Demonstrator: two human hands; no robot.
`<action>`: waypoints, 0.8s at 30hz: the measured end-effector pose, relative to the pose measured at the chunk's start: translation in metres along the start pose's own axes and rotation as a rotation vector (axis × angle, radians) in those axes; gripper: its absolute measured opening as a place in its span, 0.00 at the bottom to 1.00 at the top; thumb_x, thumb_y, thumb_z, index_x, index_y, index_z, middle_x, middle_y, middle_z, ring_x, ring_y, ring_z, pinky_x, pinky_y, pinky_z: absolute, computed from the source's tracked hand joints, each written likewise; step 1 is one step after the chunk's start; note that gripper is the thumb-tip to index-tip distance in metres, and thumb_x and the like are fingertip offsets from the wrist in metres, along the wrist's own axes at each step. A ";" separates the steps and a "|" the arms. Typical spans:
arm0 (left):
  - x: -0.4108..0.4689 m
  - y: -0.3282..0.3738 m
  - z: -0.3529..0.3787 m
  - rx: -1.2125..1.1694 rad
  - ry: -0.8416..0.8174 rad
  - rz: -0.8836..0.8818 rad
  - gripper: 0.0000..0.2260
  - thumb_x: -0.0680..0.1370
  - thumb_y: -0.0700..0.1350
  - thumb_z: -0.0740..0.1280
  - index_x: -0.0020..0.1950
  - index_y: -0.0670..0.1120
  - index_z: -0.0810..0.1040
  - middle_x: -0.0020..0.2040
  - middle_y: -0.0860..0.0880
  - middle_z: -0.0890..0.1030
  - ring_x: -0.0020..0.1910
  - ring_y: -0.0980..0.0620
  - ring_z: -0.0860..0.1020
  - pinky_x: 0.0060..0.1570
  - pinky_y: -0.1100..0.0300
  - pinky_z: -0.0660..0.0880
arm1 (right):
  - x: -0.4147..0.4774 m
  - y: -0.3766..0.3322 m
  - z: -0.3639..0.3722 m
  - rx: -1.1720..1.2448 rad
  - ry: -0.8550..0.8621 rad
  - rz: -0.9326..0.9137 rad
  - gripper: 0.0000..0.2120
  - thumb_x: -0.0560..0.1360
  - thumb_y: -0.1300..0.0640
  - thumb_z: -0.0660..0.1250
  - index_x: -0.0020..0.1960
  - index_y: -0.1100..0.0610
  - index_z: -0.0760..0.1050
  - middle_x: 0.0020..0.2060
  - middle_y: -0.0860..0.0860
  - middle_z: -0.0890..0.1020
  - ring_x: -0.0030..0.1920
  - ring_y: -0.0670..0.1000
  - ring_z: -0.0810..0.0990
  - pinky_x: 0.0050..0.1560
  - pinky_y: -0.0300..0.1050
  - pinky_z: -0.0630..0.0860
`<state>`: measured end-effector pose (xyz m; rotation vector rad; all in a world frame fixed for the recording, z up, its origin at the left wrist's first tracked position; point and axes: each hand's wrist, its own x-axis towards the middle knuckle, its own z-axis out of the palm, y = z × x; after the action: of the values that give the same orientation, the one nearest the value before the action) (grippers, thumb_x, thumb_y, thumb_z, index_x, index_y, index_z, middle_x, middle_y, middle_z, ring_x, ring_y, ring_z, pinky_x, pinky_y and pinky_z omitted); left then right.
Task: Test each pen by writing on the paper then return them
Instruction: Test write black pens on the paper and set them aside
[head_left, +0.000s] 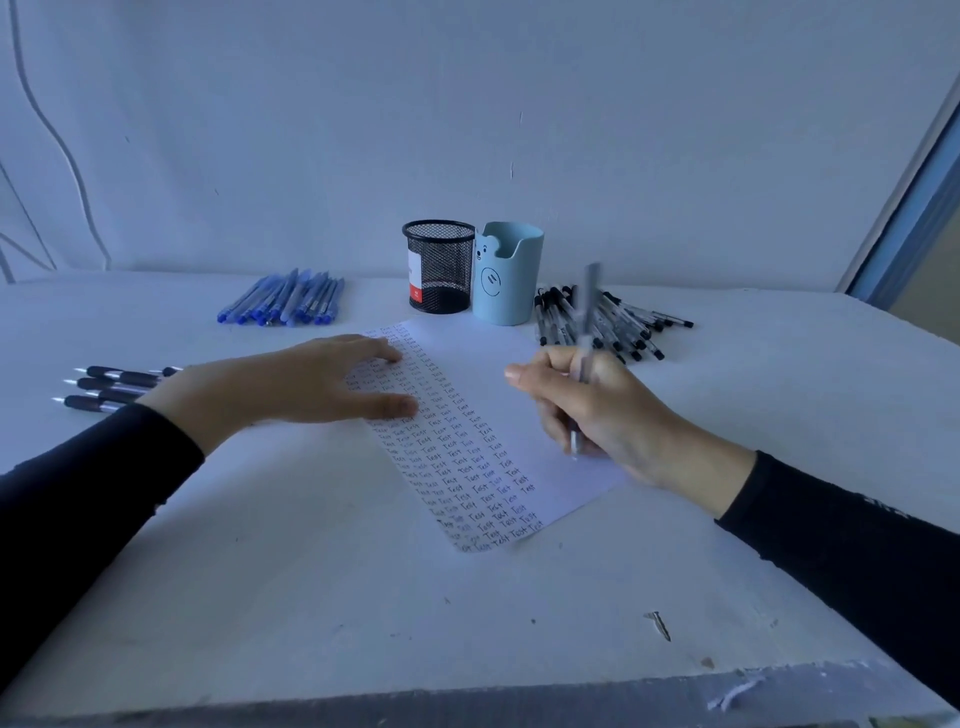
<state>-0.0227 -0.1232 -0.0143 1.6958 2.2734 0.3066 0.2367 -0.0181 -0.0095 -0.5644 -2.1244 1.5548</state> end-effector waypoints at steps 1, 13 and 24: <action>0.000 0.000 0.000 -0.001 0.000 0.002 0.48 0.55 0.80 0.58 0.73 0.62 0.64 0.76 0.57 0.61 0.73 0.52 0.63 0.70 0.54 0.59 | 0.002 -0.003 -0.002 -0.010 -0.013 0.033 0.14 0.77 0.45 0.65 0.44 0.56 0.74 0.20 0.52 0.69 0.21 0.47 0.62 0.22 0.36 0.60; -0.001 0.001 0.000 -0.003 0.004 0.001 0.48 0.56 0.80 0.58 0.74 0.60 0.63 0.76 0.56 0.61 0.73 0.52 0.63 0.71 0.55 0.59 | 0.046 -0.019 -0.055 -0.154 0.281 -0.033 0.14 0.84 0.51 0.54 0.61 0.51 0.77 0.39 0.47 0.83 0.26 0.46 0.69 0.31 0.38 0.68; 0.002 -0.003 0.000 -0.002 -0.001 0.024 0.47 0.58 0.81 0.58 0.74 0.61 0.63 0.75 0.57 0.62 0.71 0.53 0.64 0.72 0.51 0.62 | 0.094 0.010 -0.077 -0.691 0.507 -0.475 0.04 0.76 0.59 0.71 0.50 0.56 0.83 0.40 0.47 0.81 0.41 0.46 0.79 0.49 0.42 0.77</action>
<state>-0.0260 -0.1220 -0.0160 1.7235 2.2527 0.3135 0.2047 0.0974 0.0122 -0.5354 -2.1267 0.3498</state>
